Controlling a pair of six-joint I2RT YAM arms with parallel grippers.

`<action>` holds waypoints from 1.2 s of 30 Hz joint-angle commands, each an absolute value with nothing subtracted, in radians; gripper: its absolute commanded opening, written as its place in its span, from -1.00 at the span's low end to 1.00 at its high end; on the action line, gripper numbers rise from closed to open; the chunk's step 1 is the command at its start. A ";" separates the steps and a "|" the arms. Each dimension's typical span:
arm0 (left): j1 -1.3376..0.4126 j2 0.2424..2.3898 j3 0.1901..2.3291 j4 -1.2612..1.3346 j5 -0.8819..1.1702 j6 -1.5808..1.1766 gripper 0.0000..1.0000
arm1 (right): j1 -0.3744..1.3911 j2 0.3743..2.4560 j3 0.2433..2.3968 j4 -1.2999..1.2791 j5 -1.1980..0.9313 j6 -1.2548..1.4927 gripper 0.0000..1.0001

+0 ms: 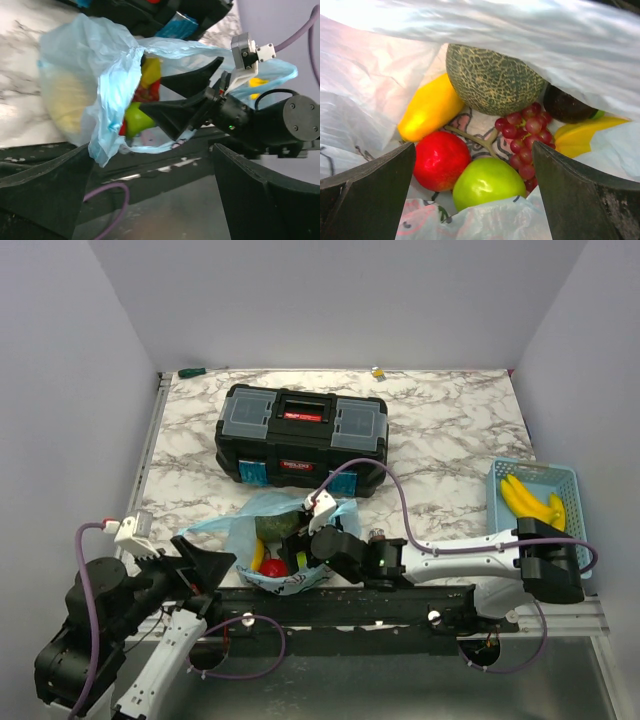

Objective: Take the fake fruits out of the plastic bag
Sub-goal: Adjust the plastic bag at the center of the board.

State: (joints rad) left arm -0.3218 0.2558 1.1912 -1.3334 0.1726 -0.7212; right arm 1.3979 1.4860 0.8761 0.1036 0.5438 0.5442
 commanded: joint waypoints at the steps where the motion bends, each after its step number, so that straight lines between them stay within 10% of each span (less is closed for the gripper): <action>1: -0.316 0.237 1.082 -1.298 0.249 -0.918 0.98 | 1.402 1.455 0.934 0.067 0.550 0.526 1.00; 11: -0.316 0.163 0.646 -0.951 0.308 -1.156 0.97 | 1.434 1.411 0.918 0.012 0.577 0.550 1.00; 19: -0.316 0.184 0.481 -0.752 0.148 -1.155 -0.95 | 1.439 1.335 0.811 0.045 0.598 0.548 0.52; 23: -0.316 0.229 0.441 -0.514 0.156 -1.098 -1.00 | 1.438 1.291 0.670 0.234 0.559 0.484 -0.23; 36: -0.295 0.306 0.521 -0.625 0.249 -0.846 -1.00 | 1.453 1.459 0.557 0.451 0.295 0.418 -0.34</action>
